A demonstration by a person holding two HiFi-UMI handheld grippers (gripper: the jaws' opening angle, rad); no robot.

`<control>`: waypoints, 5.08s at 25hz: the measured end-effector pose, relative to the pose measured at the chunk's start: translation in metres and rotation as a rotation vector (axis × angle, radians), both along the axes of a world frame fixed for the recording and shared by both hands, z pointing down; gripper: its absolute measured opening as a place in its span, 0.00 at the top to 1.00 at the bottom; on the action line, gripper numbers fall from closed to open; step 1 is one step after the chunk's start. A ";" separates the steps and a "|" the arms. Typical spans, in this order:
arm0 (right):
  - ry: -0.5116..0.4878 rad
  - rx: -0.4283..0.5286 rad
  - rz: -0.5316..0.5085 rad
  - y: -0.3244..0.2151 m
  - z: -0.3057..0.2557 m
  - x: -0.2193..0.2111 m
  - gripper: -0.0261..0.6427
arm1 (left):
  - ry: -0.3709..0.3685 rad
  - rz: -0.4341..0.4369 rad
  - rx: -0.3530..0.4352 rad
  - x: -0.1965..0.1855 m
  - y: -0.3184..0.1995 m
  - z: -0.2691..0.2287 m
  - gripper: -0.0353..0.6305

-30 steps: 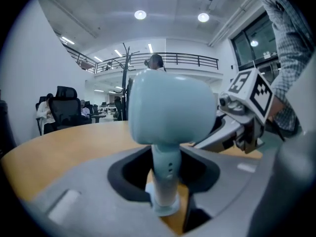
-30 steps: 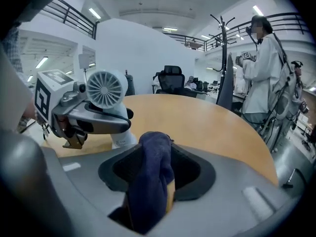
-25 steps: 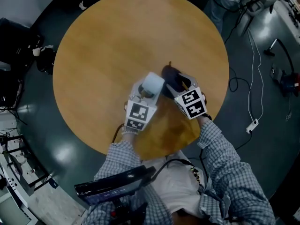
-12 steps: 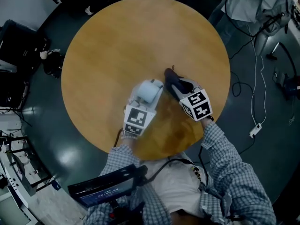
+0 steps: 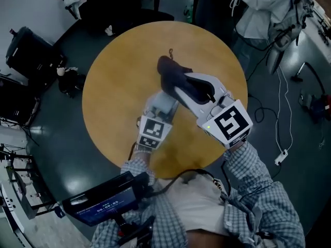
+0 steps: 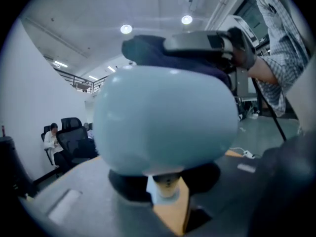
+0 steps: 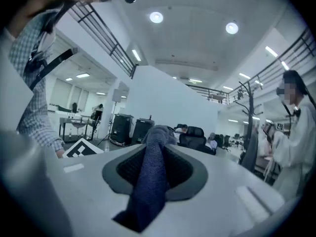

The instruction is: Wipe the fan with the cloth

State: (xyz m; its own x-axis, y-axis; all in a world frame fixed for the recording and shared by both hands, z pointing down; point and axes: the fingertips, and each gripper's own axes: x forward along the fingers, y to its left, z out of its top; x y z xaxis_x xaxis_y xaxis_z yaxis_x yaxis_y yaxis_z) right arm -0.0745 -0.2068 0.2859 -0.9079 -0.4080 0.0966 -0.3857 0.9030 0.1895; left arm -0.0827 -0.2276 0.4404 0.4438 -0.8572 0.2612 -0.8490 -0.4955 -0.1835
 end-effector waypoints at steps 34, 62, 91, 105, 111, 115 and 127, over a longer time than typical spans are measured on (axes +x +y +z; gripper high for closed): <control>-0.227 -0.424 0.277 -0.046 0.113 0.060 0.81 | 0.163 0.090 0.193 0.005 0.021 -0.071 0.74; 0.054 -0.321 -0.246 -0.026 0.032 -0.036 0.81 | 0.135 0.241 0.203 0.032 0.039 -0.079 0.74; 0.152 -0.614 0.226 -0.046 0.297 0.045 0.81 | 0.102 0.062 -0.140 -0.002 0.008 0.103 0.74; 0.388 -0.409 0.285 -0.055 0.327 0.053 0.74 | 0.089 0.059 -0.182 0.006 -0.007 0.119 0.74; 0.327 -0.432 0.279 -0.056 0.321 0.058 0.56 | 0.123 0.063 -0.153 0.008 -0.007 0.114 0.68; 0.293 -0.420 0.287 -0.061 0.311 0.062 0.53 | 0.107 0.086 -0.188 0.010 -0.001 0.125 0.59; 0.149 -0.386 0.362 -0.044 0.250 0.086 0.80 | 0.116 -0.013 -0.177 -0.028 0.043 0.104 0.68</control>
State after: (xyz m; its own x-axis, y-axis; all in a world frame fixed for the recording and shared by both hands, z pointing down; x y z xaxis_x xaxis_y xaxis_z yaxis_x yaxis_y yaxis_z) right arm 0.0111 -0.2506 0.5355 -0.6808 -0.6015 0.4179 -0.6791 0.7322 -0.0523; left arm -0.1108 -0.1847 0.5443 0.4688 -0.8082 0.3564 -0.8659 -0.5003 0.0045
